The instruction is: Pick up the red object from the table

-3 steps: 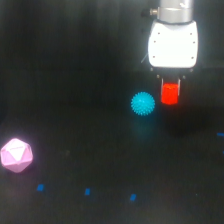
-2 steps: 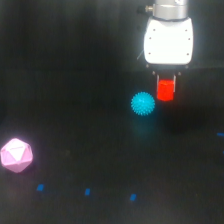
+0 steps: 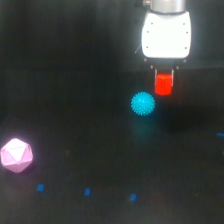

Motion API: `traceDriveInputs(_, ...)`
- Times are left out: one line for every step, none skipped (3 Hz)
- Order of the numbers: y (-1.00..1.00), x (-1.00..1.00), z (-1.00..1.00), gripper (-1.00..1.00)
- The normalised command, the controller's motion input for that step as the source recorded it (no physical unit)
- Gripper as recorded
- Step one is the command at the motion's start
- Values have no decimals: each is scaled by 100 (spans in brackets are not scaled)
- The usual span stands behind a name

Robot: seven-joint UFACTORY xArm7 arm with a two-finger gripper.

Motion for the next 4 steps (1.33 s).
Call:
traceDriveInputs(-27, 6, 10, -100)
traceDriveInputs(-67, 1, 21, -100)
traceDriveInputs(-35, -12, 24, -100)
traceDriveInputs(-9, -74, -14, -100)
